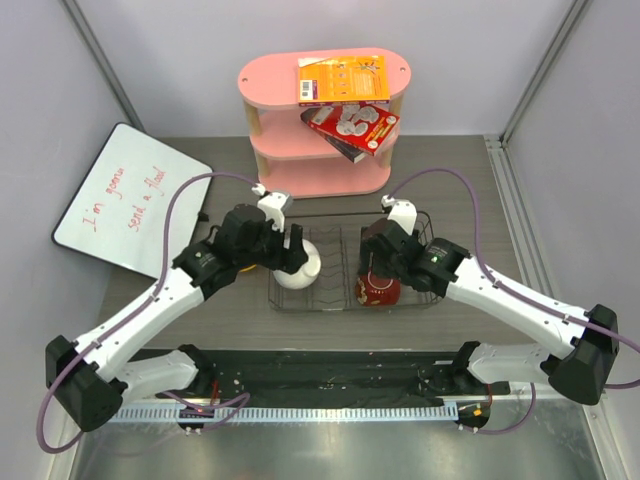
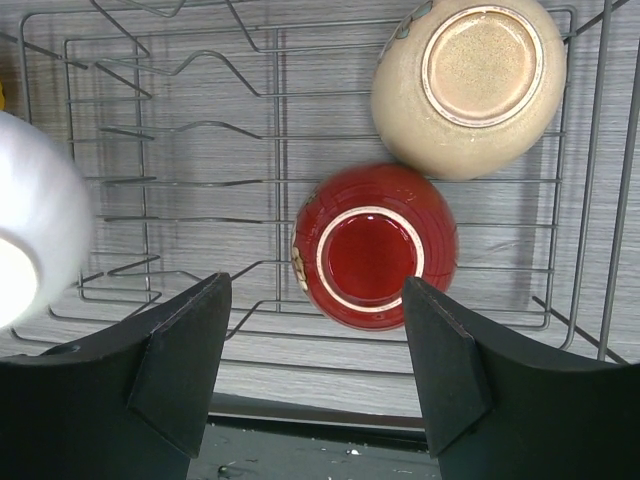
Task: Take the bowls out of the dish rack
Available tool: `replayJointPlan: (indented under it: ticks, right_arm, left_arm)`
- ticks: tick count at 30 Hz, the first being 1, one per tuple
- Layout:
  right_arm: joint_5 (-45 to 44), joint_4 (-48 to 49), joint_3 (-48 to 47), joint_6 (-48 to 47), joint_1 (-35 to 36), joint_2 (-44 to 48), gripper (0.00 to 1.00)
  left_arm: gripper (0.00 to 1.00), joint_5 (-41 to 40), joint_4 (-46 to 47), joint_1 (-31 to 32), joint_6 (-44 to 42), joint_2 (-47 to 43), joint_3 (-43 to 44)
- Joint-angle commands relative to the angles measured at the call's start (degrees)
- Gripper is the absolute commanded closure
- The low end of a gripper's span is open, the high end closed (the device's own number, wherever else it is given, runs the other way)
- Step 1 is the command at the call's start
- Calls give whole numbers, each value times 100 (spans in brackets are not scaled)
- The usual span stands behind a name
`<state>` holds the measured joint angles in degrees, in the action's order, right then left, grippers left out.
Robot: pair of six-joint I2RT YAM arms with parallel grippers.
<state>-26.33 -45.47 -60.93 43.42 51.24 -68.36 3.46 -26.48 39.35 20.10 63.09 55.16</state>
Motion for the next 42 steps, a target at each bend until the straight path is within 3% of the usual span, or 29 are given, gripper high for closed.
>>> replayJointPlan:
  ticks: [1,8,13,20,25,42]
  right_arm:
    - [-180,47,-165,70,-18,42,25]
    - [-83,39,-227,35,-18,-143,25]
    - [-109,39,-236,-26,-27,-117,25]
    - [-83,39,-183,-35,-53,-134,25]
    - [-65,47,-139,-79,-88,-125,25]
    - [84,109,-60,-246,-176,-283,25]
  left_arm:
    - [100,-856,-181,-15,-418,-411,311]
    - [100,-1189,-367,-7,-603,-420,601]
    - [100,-2092,-507,-15,-1103,-526,969]
    - [99,-3324,-1104,-199,-1851,-104,1559]
    - [99,-3571,-1272,-595,-1983,273,1621]
    - [99,-4987,-1202,-683,-2273,1803,1639]
